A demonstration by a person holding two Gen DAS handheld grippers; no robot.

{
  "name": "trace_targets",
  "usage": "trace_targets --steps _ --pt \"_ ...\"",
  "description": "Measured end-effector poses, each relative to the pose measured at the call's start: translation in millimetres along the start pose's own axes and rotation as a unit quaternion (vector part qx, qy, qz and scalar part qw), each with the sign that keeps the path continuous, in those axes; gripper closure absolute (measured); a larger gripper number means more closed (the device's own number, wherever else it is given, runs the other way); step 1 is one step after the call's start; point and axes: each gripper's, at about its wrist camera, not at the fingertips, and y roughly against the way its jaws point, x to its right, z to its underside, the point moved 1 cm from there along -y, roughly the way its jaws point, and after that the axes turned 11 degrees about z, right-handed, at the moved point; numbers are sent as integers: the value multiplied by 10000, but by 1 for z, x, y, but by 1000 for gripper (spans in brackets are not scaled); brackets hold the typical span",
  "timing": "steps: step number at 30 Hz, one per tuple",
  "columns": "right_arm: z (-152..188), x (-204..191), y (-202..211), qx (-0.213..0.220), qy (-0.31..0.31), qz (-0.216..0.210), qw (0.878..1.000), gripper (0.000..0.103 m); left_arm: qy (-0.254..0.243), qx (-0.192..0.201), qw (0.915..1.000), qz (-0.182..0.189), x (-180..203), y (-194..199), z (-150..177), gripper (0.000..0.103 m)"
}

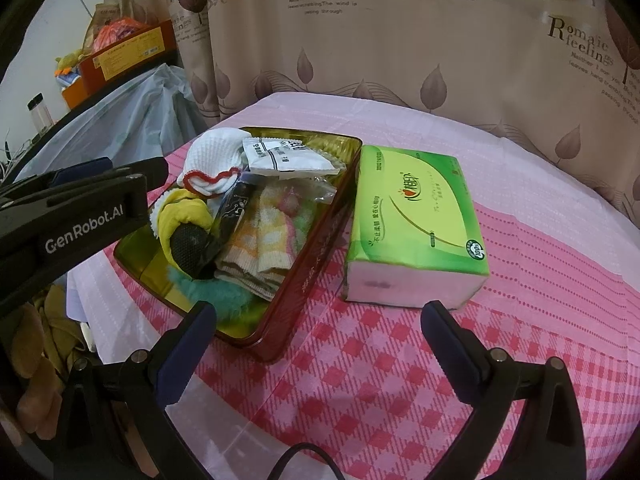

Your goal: Organize soft objects

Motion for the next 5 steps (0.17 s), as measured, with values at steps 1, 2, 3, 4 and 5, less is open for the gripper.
trace_targets --steps 1,2,3,4,5 --pt "1 0 1 5 -2 4 10000 2 -6 -3 10000 -4 0 0 0 49" --pt "1 -1 0 6 -8 4 10000 2 -3 -4 10000 -7 0 0 0 49" --pt "1 -1 0 3 -8 6 10000 2 6 -5 10000 -14 0 0 0 49" --pt "1 -1 0 4 -9 5 10000 2 13 -13 10000 -17 0 0 0 49" --pt "1 -1 1 9 -9 4 10000 2 18 -14 10000 -11 1 0 0 49"
